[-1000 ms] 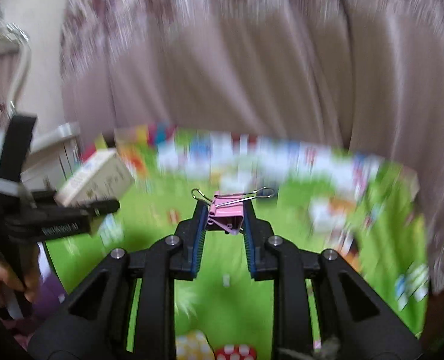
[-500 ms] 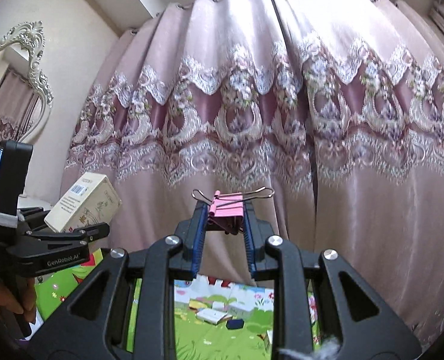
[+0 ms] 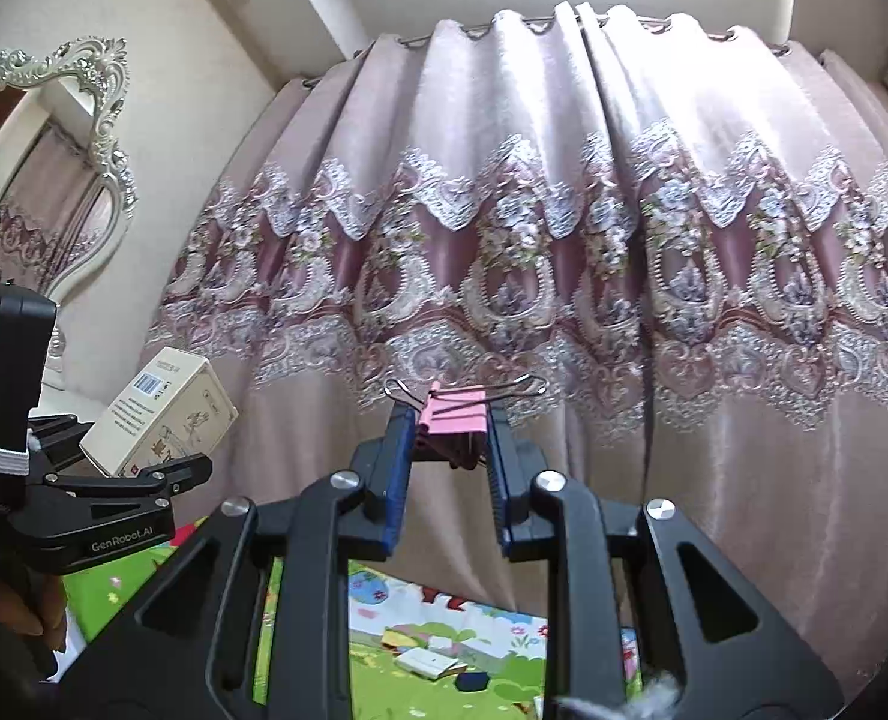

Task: Organize rigid objects
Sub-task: 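Lift the beige box and pink clip and carry them to the storage box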

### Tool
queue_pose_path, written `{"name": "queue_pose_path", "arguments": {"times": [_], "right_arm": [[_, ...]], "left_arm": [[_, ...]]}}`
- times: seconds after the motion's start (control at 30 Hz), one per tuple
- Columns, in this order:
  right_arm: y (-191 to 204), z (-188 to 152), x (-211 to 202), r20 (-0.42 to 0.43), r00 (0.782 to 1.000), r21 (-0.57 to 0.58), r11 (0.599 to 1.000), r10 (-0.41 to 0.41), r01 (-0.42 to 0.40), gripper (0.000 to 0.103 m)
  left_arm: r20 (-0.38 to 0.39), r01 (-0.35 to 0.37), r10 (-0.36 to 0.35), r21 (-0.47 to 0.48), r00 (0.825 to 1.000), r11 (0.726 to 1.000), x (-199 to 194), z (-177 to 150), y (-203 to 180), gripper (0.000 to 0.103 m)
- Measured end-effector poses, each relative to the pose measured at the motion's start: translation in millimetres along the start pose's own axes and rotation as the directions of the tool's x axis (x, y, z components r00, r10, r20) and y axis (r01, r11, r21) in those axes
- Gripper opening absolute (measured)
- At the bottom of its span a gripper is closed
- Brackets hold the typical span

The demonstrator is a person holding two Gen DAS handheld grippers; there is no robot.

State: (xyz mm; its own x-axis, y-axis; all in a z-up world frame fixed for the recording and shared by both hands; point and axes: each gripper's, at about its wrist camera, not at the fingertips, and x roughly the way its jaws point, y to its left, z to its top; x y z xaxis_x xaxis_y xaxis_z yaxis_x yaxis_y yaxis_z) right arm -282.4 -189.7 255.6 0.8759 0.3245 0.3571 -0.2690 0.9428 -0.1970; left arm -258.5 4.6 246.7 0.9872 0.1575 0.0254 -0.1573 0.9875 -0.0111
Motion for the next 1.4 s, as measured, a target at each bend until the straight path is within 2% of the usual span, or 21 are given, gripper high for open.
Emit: {"name": "queue_pose_path", "arguments": {"times": [0.2,0.37,0.47,0.57,0.7,0.73,0.83,0.9,0.93,1.0,1.2,1.23,1.3,1.33,1.4], "right_arm": [[21.2,-4.2,12.1,-0.073,0.99,0.039,0.992,0.124,-0.121,0.027],[41.0,-6.7,16.8,-0.09,0.978,0.043,0.981,0.19,-0.187,0.027],[55.6,-8.5,20.4,-0.109,0.962,0.049,0.968,0.25,-0.246,0.027],[72.8,-11.2,25.6,-0.138,0.933,0.071,0.943,0.331,-0.324,0.027],[100.0,-17.4,36.9,-0.21,0.863,0.107,0.888,0.459,-0.447,0.027],[108.9,-20.0,39.4,-0.227,0.839,0.117,0.869,0.494,-0.48,0.027],[129.5,-26.5,43.5,-0.261,0.788,0.132,0.83,0.557,-0.543,0.027],[146.9,-32.6,47.6,-0.3,0.735,0.149,0.791,0.608,-0.594,0.027],[152.9,-35.4,48.9,-0.31,0.717,0.158,0.777,0.625,-0.609,0.027],[170.4,-42.8,53.2,-0.345,0.658,0.179,0.735,0.669,-0.654,0.027],[220.3,-61.2,54.1,-0.414,0.54,0.17,0.645,0.733,-0.745,0.027],[231.6,-66.0,55.3,-0.433,0.509,0.172,0.623,0.744,-0.763,0.027],[246.6,-74.1,56.1,-0.459,0.466,0.186,0.594,0.757,-0.782,0.027],[254.7,-79.2,58.2,-0.477,0.435,0.201,0.577,0.764,-0.792,0.027],[266.6,-89.0,60.1,-0.505,0.387,0.23,0.552,0.772,-0.801,0.027]], "left_arm": [[-0.05,-0.053,0.052,-0.029,0.997,0.998,-2.8,-11.3,28.8,0.053],[-0.065,-0.112,0.109,-0.049,0.992,0.992,-12.4,-19.9,55.0,0.053],[-0.085,-0.15,0.145,-0.055,0.986,0.987,-19.5,-27.2,71.4,0.053],[-0.126,-0.188,0.178,-0.064,0.976,0.98,-24.6,-35.2,88.6,0.053],[-0.206,-0.233,0.215,-0.065,0.955,0.97,-29.7,-48.9,109.6,0.053],[-0.228,-0.243,0.222,-0.069,0.948,0.968,-31.5,-52.8,115.8,0.053],[-0.284,-0.278,0.247,-0.071,0.926,0.958,-36.7,-65.0,132.4,0.053],[-0.311,-0.301,0.266,-0.07,0.912,0.951,-41.0,-73.4,142.9,0.053],[-0.328,-0.315,0.276,-0.072,0.903,0.946,-43.2,-77.5,148.7,0.053],[-0.355,-0.341,0.293,-0.081,0.888,0.937,-48.5,-85.9,159.8,0.053],[-0.45,-0.436,0.347,-0.108,0.823,0.894,-59.5,-114.0,197.5,0.053],[-0.464,-0.45,0.354,-0.11,0.812,0.886,-61.1,-118.3,202.7,0.053],[-0.496,-0.48,0.371,-0.108,0.785,0.871,-62.9,-128.0,213.7,0.053],[-0.509,-0.488,0.373,-0.108,0.775,0.866,-63.4,-131.5,217.7,0.053],[-0.534,-0.506,0.377,-0.113,0.757,0.855,-65.1,-139.9,225.4,0.053]]}}
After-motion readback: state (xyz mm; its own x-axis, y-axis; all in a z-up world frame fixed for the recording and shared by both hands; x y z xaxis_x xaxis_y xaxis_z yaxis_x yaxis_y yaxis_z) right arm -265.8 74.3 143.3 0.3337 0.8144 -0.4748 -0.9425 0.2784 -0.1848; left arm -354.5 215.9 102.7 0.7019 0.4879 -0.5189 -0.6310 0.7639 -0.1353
